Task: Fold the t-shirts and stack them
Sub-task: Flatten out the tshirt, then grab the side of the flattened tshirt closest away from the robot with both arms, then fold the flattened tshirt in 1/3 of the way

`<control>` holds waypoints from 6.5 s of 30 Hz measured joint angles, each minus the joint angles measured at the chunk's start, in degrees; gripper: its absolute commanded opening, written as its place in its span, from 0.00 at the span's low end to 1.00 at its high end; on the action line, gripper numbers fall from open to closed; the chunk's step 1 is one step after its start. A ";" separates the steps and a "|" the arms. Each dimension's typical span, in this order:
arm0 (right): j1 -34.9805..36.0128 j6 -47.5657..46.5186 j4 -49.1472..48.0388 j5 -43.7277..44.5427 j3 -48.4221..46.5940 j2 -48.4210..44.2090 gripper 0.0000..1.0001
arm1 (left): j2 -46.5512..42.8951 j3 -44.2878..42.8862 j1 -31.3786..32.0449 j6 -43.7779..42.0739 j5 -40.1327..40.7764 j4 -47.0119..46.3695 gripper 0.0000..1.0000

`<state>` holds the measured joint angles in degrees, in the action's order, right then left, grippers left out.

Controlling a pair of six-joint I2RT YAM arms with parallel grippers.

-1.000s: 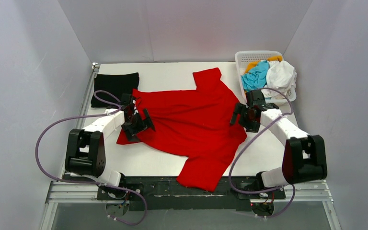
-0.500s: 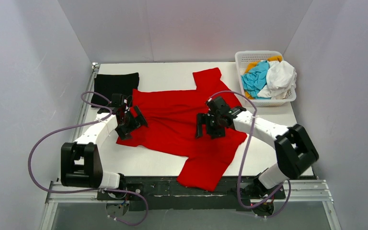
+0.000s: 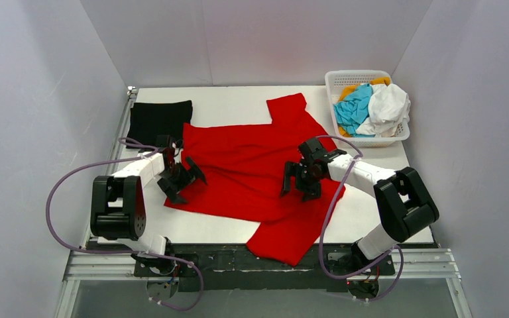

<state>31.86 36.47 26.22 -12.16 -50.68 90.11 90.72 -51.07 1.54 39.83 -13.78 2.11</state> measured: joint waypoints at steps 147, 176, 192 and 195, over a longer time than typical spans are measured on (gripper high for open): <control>50.27 -4.68 15.32 25.38 1.33 -3.63 0.01 | -22.43 18.12 3.50 14.34 20.94 5.44 0.00; 48.76 -11.50 28.44 2.84 -2.03 -17.22 0.01 | -45.46 19.58 3.50 17.31 21.38 30.34 0.00; 25.07 -17.55 34.03 19.96 -16.26 -19.12 0.01 | -30.36 4.13 3.50 17.57 21.33 31.43 0.00; 21.70 -20.02 34.10 23.08 -19.45 -16.90 0.01 | -26.05 0.33 3.50 17.64 21.97 30.95 0.00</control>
<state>53.56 16.45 60.31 10.92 -70.13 73.21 64.66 -50.74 5.04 57.47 8.19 33.06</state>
